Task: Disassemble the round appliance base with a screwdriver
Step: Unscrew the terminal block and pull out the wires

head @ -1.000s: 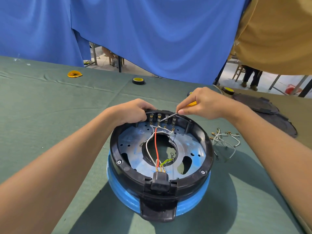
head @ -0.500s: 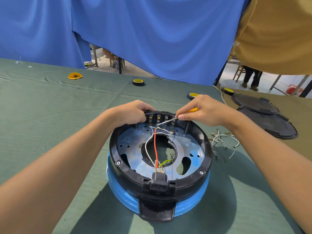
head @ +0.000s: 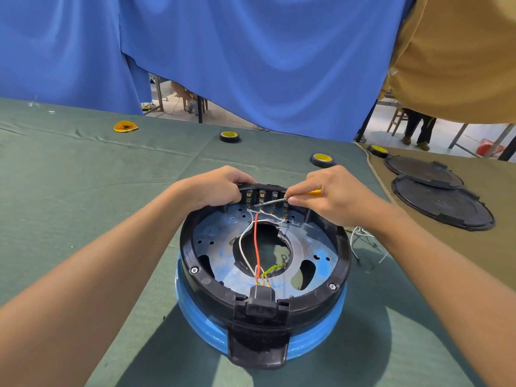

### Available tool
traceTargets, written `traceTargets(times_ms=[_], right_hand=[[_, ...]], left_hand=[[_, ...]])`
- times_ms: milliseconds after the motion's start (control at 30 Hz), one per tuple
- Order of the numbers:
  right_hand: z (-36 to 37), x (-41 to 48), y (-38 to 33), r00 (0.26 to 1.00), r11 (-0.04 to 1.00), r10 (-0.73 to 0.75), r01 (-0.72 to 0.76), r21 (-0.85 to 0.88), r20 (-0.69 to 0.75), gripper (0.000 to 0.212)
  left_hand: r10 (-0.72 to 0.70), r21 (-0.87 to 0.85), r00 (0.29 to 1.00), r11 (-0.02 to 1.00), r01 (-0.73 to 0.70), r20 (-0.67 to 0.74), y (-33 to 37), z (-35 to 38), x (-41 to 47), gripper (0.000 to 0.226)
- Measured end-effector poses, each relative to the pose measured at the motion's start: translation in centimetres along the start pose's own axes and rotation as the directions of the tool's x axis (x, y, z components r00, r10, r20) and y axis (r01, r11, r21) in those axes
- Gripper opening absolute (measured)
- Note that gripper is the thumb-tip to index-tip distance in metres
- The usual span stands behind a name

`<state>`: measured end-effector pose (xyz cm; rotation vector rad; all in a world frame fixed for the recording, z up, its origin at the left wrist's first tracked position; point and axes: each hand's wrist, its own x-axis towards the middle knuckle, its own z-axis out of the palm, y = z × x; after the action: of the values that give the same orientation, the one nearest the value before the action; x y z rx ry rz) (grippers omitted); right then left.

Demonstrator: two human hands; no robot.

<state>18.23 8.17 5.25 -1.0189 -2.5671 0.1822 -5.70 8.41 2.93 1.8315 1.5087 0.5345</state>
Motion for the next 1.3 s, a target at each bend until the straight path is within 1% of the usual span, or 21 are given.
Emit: traceTargets(times_ms=[100,233,333,467,633,700,833,967,1033,1133,1200,1300], right_hand=[[-0.3,0.6,-0.3,0.999,1.000,-0.017,0.016,0.017,0.045,0.014],[-0.8,0.3,0.3,0.999,0.998,-0.002,0.005,0.064,-0.043,0.010],[-0.8,-0.2,0.7,0.996,1.000,0.000,-0.001,-0.009,-0.085,0.011],[-0.8,-0.4,0.3,0.995,0.993,-0.051,0.041,-0.112,-0.086,0.013],[-0.9,-0.8,-0.1,0.991,0.990,-0.098,0.088,-0.111,-0.085,0.012],[-0.7,-1.0,-0.2,0.991,0.984,-0.112,0.101,-0.150,-0.072,0.013],[-0.4,-1.2,-0.3,0.994,0.977,-0.085,0.068,-0.203,-0.075,0.017],[0.0,-1.7,-0.8,0.990,0.969,-0.095,0.068,-0.237,-0.104,0.017],[0.2,-1.9,-0.8,0.987,0.970,-0.097,0.065,-0.234,-0.126,0.017],[0.4,-2.1,-0.4,0.987,0.981,-0.059,0.030,-0.194,-0.146,0.020],[0.4,-2.1,-0.1,0.989,0.985,-0.036,0.010,-0.174,-0.144,0.022],[0.6,-2.0,-0.1,0.990,0.982,-0.045,0.019,-0.190,-0.134,0.021]], left_hand=[[-0.002,-0.005,1.000,1.000,0.002,-0.007,0.1,0.1,0.0,0.055],[0.000,-0.017,1.000,1.000,0.000,-0.012,0.2,0.1,-0.1,0.056],[-0.006,-0.022,1.000,1.000,0.005,-0.009,0.2,0.1,-0.1,0.056],[-0.010,-0.020,1.000,1.000,0.010,-0.005,0.3,0.1,-0.1,0.056],[-0.010,-0.020,1.000,1.000,0.010,-0.009,0.3,0.1,-0.2,0.056],[-0.010,-0.020,1.000,1.000,0.010,-0.006,0.3,0.1,-0.2,0.055],[-0.019,-0.018,1.000,1.000,0.019,-0.003,0.4,0.1,-0.2,0.055],[-0.014,-0.023,1.000,1.000,0.014,-0.002,0.4,0.1,-0.3,0.055],[-0.014,-0.025,1.000,1.000,0.014,-0.001,0.4,0.0,-0.3,0.055],[-0.014,-0.025,1.000,1.000,0.014,0.004,0.4,0.1,-0.3,0.056],[-0.012,-0.023,1.000,1.000,0.013,0.002,0.3,0.0,-0.3,0.056],[-0.017,-0.020,1.000,1.000,0.017,0.007,0.3,0.0,-0.2,0.056]])
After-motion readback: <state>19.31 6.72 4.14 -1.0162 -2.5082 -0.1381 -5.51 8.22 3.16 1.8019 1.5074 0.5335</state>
